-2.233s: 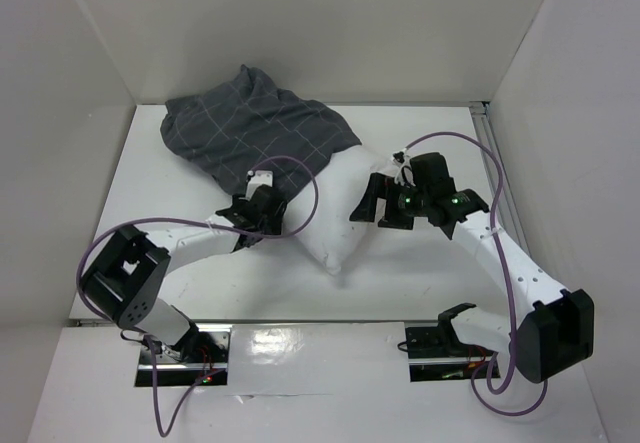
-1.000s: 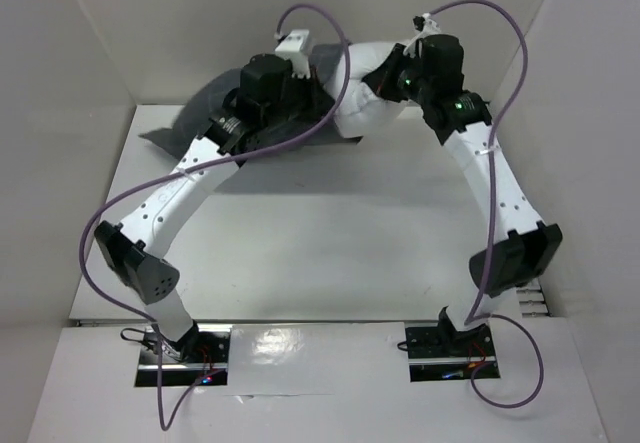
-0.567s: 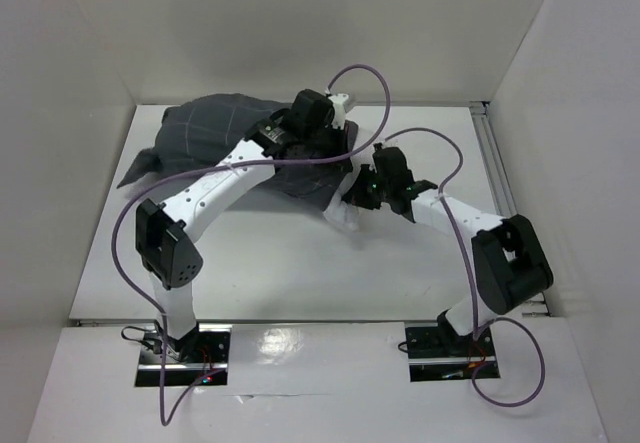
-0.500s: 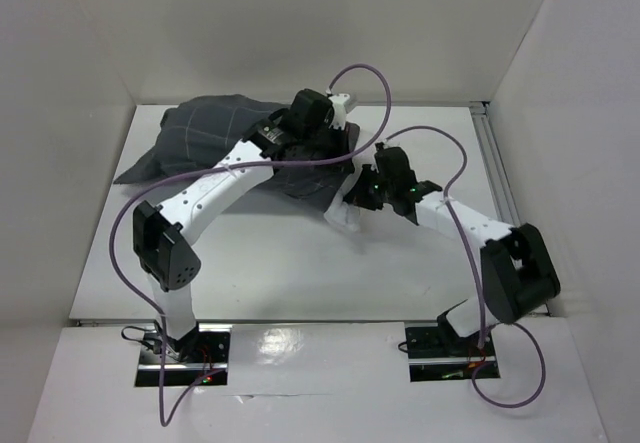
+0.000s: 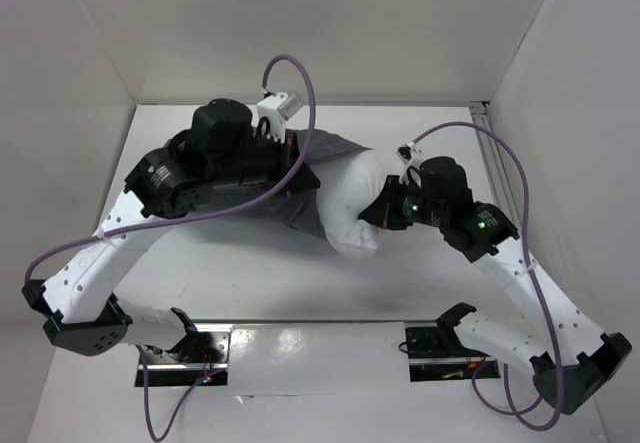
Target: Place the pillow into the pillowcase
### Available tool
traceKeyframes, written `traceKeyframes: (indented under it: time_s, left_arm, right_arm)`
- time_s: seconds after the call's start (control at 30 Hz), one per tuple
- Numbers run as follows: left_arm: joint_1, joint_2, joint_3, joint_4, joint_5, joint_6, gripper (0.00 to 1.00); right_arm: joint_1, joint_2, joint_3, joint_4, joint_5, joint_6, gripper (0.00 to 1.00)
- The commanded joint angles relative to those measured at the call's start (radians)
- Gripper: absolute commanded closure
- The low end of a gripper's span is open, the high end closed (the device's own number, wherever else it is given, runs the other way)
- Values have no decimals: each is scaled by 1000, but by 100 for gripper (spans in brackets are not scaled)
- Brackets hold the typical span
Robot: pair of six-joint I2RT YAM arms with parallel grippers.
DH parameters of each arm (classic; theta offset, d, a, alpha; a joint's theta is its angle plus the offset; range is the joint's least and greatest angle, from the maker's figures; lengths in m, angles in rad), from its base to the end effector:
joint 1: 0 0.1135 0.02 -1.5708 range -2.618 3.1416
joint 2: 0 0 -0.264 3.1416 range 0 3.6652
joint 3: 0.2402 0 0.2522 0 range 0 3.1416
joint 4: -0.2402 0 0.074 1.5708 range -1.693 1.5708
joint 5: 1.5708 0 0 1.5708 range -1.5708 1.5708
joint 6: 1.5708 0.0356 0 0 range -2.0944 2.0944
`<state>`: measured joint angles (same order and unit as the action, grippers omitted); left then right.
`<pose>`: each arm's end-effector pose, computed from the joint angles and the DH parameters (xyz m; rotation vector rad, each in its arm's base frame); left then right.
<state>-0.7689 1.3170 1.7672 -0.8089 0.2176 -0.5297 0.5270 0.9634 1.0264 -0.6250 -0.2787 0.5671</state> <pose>0.1743 -0.1794 0.4915 0.4025 2.0363 -1.0474 0.1693 0.1099 0.3479 -0.1291 2.2536 0.9159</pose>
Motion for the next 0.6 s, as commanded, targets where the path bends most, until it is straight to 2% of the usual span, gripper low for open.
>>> traceKeyframes:
  time_s: [0.0, 0.07, 0.1, 0.17, 0.23, 0.3, 0.33, 0.43, 0.47, 0.5, 0.57]
  left_arm:
    - [-47, 16, 208, 139, 92, -21, 100]
    - [-34, 72, 309, 128, 80, 8, 100]
    - [-18, 153, 345, 128, 65, 17, 100]
    - [58, 259, 440, 137, 103, 17, 100]
    - [135, 471, 576, 137, 218, 8, 100]
    - [173, 615, 658, 149, 264, -15, 100]
    - [203, 740, 702, 158, 296, -15, 100]
    - [235, 865, 715, 159, 280, -24, 100]
    - [256, 899, 715, 159, 299, -24, 78]
    - [266, 900, 703, 159, 318, -24, 63]
    - [266, 868, 683, 171, 309, 14, 41]
  right_arm:
    - [2, -29, 55, -192, -69, -50, 100]
    - [2, -40, 99, -216, -95, -50, 100]
    - [2, -40, 100, -228, -96, -50, 100]
    - [2, -49, 78, -228, -96, -39, 100]
    - [2, 3, 66, -191, -157, -30, 100]
    - [2, 47, 55, -156, -224, -21, 100]
    - [2, 73, 55, -138, -224, -4, 100]
    - [-30, 199, 122, -81, -149, 48, 100]
    - [-50, 275, 164, -49, -140, 62, 100]
    - [-74, 312, 176, -29, -140, 77, 100]
    - [-166, 413, 187, 55, -119, 118, 100]
